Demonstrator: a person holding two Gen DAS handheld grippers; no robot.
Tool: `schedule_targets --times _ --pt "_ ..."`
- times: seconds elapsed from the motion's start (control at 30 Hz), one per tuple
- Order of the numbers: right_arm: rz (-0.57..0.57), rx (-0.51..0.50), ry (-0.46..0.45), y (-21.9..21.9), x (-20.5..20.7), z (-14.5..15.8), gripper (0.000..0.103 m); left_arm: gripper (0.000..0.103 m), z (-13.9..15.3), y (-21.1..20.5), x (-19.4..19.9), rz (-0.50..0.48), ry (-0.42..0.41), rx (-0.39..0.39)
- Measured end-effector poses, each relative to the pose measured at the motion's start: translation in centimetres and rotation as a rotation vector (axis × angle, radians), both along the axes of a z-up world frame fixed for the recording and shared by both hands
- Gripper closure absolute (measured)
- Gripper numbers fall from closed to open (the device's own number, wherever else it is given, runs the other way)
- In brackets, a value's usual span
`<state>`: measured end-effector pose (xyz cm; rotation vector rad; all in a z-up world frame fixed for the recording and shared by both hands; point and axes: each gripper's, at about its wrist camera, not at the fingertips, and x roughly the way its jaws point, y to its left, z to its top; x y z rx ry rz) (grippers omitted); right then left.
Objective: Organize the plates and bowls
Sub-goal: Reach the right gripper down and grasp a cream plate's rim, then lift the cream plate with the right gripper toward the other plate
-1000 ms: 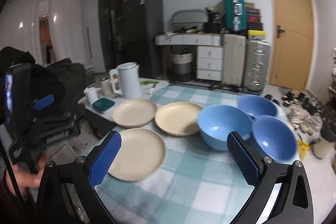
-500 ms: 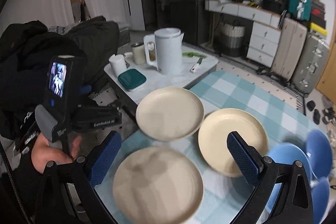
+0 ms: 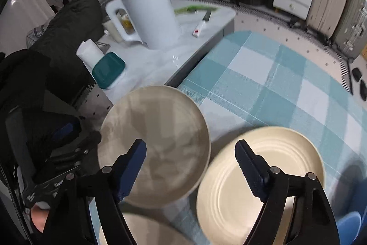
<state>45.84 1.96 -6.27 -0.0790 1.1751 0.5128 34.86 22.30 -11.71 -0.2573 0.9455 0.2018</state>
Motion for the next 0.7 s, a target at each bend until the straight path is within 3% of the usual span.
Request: schedule_targets --times 0.13,0.23,0.5,0.6,0.67,0.7 --pt "0.012 -0.031 0.045 1.2 2.4 -2.0 0.029 0.010 -1.5 1.2 0.9 0.006 0.042 -0.086" --pt "0.043 -0.095 0.048 2.2 3.2 -3.4 0.030 0.010 -2.6 1.8 1.3 0.009 0.064 -0.152" --pt "0.071 -0.127 0.080 2.7 4.0 -5.9 0.051 0.020 -3.8 2.2 1.8 -0.003 0.085 -0.218" --pt "0.063 -0.132 0.097 2.2 4.1 -6.6 0.063 0.030 -4.1 2.3 1.7 -0.015 0.089 -0.231" --pt "0.061 -0.136 0.097 1.9 4.0 -6.7 0.068 0.047 -4.4 2.5 1.6 -0.027 0.093 -0.263" --pt "0.063 -0.135 0.096 1.8 4.0 -6.7 0.072 0.049 -4.5 2.6 1.5 -0.030 0.093 -0.277"
